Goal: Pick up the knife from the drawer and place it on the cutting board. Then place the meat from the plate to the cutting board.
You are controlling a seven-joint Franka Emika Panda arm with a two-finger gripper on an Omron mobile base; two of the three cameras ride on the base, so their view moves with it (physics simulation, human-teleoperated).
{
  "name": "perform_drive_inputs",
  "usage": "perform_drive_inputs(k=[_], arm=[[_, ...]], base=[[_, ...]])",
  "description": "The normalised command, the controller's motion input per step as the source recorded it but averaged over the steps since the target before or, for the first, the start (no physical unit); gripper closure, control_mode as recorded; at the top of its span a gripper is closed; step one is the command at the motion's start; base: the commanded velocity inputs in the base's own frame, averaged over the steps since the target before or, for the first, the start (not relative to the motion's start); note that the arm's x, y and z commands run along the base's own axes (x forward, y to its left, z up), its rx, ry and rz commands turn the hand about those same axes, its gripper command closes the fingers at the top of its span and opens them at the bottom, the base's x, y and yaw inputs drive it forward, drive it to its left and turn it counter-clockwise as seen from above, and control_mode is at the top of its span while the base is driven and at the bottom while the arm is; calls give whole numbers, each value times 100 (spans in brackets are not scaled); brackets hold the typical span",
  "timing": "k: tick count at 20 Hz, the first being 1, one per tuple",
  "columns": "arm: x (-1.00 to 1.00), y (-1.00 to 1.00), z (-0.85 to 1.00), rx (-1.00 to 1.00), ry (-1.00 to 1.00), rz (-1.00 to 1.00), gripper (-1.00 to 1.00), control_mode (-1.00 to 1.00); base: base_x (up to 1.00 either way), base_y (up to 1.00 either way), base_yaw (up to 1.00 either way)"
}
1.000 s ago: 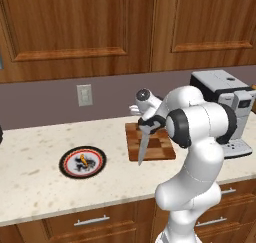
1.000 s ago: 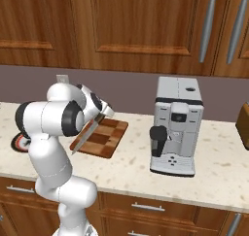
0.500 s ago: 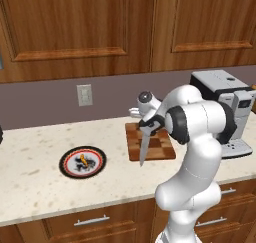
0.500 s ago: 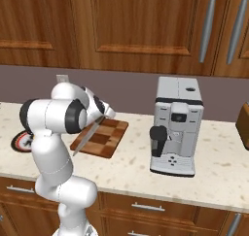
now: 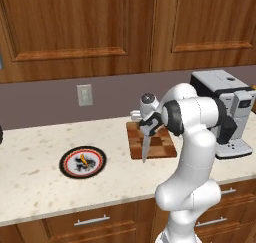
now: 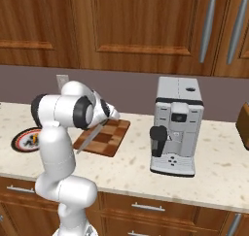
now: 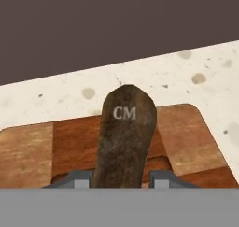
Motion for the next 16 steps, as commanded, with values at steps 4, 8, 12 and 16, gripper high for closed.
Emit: perform_drive_inputs(k=[4,8,12,16], arm=[[18,-21,-46,0,8,10,100,-100],[6,-4,-51,0,1,9,100,-100],[0,0,-46,0,0,9,100,-100],[0,0,-43,0,0,8,-100,-100]], base=[[0,0,0],[0,0,0],[0,0,0],[0,0,0]])
